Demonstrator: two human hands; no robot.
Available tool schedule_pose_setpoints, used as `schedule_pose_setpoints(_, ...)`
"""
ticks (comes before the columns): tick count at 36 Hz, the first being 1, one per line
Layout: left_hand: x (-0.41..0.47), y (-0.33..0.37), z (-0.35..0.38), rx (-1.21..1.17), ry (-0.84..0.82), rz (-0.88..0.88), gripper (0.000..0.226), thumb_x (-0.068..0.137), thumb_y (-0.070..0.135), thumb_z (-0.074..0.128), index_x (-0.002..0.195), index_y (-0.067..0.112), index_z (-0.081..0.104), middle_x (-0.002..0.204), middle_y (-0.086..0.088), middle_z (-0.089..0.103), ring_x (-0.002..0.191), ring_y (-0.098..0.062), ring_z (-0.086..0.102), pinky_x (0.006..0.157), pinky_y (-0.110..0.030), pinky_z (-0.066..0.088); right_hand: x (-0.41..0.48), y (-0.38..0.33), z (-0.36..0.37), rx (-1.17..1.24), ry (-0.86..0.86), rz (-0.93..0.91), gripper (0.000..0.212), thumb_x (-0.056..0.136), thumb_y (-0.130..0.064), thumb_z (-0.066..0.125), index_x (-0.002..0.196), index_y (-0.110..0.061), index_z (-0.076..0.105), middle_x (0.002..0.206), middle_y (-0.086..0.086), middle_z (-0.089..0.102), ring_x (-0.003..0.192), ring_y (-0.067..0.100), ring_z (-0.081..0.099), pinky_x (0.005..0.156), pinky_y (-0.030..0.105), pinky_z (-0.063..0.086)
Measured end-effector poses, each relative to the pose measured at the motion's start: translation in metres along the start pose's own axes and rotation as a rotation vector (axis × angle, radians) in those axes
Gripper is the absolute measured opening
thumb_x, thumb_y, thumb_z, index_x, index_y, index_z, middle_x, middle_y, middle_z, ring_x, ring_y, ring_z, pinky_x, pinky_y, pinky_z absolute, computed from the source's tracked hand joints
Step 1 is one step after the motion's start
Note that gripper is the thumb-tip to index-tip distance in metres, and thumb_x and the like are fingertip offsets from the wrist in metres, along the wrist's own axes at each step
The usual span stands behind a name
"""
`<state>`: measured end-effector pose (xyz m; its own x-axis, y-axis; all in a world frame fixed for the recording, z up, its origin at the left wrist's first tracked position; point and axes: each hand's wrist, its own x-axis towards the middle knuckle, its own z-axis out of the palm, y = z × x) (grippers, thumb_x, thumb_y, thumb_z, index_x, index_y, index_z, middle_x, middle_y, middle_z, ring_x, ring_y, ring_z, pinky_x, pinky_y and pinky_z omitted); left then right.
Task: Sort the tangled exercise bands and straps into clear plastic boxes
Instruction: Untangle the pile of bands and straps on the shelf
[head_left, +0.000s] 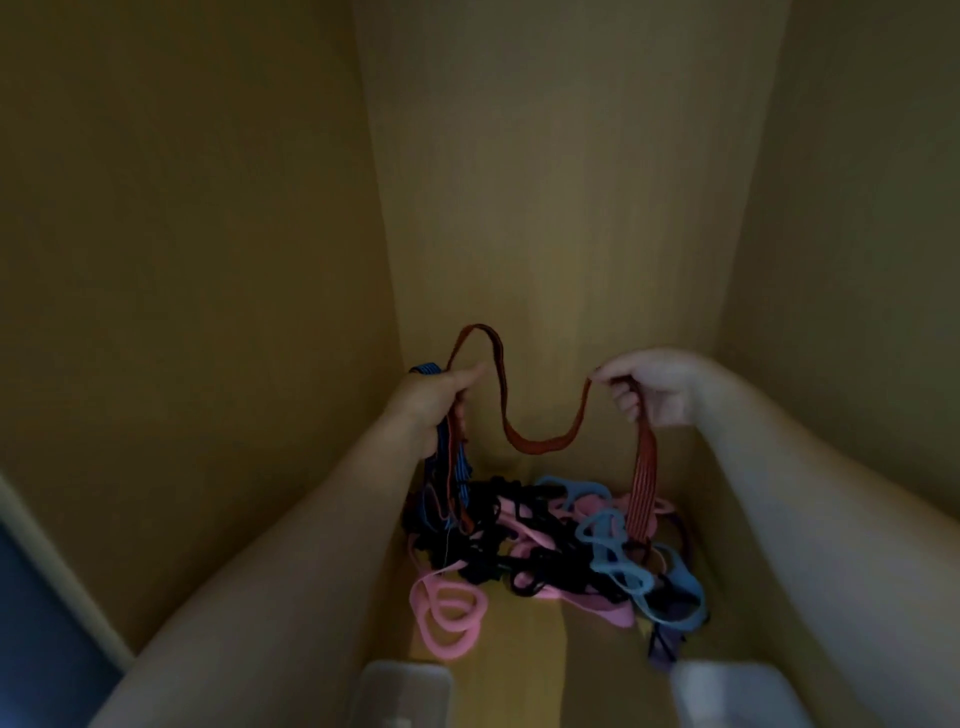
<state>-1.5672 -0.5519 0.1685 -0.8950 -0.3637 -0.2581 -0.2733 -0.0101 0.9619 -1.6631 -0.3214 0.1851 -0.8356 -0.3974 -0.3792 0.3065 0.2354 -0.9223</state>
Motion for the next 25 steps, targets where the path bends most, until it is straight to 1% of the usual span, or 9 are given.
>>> schedule_pose_setpoints(3,-0.002,-0.004,0.003,0.02,-0.038,0.021,0.04,0.078,0.045,0.075,0.065,0.012,0.057,0.056,-0.001,0.048,0.051,-0.016,0.046,0.057,-0.028,0.044,-0.004,-0.001,0.009,0.096,-0.115,-0.006,0.02,0.097,-0.023,0.05,0.08,-0.013,0.053,0.06,-0.004,0.035,0.053,0.008,0.029,0.053,0.02,0.026)
schedule_pose_setpoints(8,-0.009,-0.015,0.014,0.033,-0.099,0.094,0.043,0.073,0.045,0.079,0.084,0.005,0.073,0.059,-0.005,0.05,0.055,-0.018,0.05,0.072,-0.033,0.047,-0.006,-0.013,0.034,0.416,-0.167,-0.069,0.019,0.101,-0.016,0.041,0.092,-0.005,0.054,0.056,-0.001,0.046,0.046,0.008,0.042,0.042,0.018,0.042)
schedule_pose_setpoints(11,-0.012,-0.022,0.024,-0.014,-0.113,0.113,0.074,0.053,0.055,0.085,0.101,0.001,0.071,0.073,-0.008,0.062,0.071,-0.024,0.065,0.075,-0.034,0.053,-0.01,-0.024,0.049,0.613,-0.151,-0.136,0.014,0.102,-0.009,0.04,0.09,-0.006,0.048,0.058,0.002,0.047,0.052,0.009,0.041,0.047,0.019,0.044)
schedule_pose_setpoints(13,-0.014,-0.027,0.03,-0.047,-0.113,0.116,0.105,0.036,0.064,0.088,0.115,-0.002,0.064,0.099,-0.014,0.069,0.097,-0.034,0.066,0.087,-0.041,0.055,-0.012,-0.028,0.059,0.667,-0.147,-0.18,0.011,0.101,-0.006,0.04,0.093,-0.006,0.048,0.066,0.004,0.048,0.056,0.009,0.042,0.053,0.018,0.045)
schedule_pose_setpoints(14,-0.015,-0.029,0.032,-0.052,-0.129,0.121,0.109,0.035,0.066,0.088,0.117,-0.002,0.063,0.108,-0.019,0.068,0.101,-0.036,0.065,0.089,-0.044,0.055,-0.012,-0.03,0.064,0.669,-0.143,-0.202,0.01,0.101,-0.006,0.04,0.095,-0.005,0.048,0.071,0.005,0.048,0.059,0.009,0.043,0.053,0.018,0.047)
schedule_pose_setpoints(15,-0.017,-0.03,0.035,-0.056,-0.151,0.134,0.102,0.041,0.065,0.087,0.116,-0.001,0.064,0.107,-0.02,0.069,0.1,-0.032,0.067,0.087,-0.041,0.056,-0.011,-0.031,0.069,0.66,-0.136,-0.225,0.011,0.101,-0.005,0.04,0.096,-0.004,0.049,0.075,0.006,0.048,0.061,0.01,0.044,0.052,0.018,0.049)
schedule_pose_setpoints(18,-0.023,-0.033,0.036,-0.093,-0.218,0.194,0.052,0.07,0.045,0.079,0.104,0.006,0.069,0.092,-0.006,0.074,0.08,-0.013,0.071,0.064,-0.022,0.056,-0.011,-0.033,0.078,0.637,-0.117,-0.287,0.015,0.102,-0.003,0.037,0.096,-0.002,0.051,0.078,0.006,0.047,0.064,0.012,0.045,0.059,0.022,0.048)
schedule_pose_setpoints(22,-0.027,-0.034,0.035,-0.047,-0.323,0.242,0.015,0.077,0.022,0.079,0.082,0.013,0.068,0.07,0.002,0.072,0.064,-0.009,0.067,0.059,-0.021,0.052,-0.008,-0.034,0.082,0.645,-0.063,-0.31,0.015,0.102,-0.003,0.037,0.096,-0.001,0.051,0.078,0.008,0.047,0.065,0.014,0.046,0.06,0.024,0.045)
schedule_pose_setpoints(25,-0.028,-0.035,0.033,-0.031,-0.372,0.223,0.008,0.081,0.011,0.073,0.077,0.014,0.067,0.068,0.001,0.068,0.056,-0.009,0.063,0.053,-0.02,0.048,-0.002,-0.029,0.08,0.606,-0.037,-0.296,0.018,0.102,-0.003,0.036,0.091,-0.001,0.05,0.079,0.009,0.047,0.066,0.015,0.048,0.062,0.025,0.047)
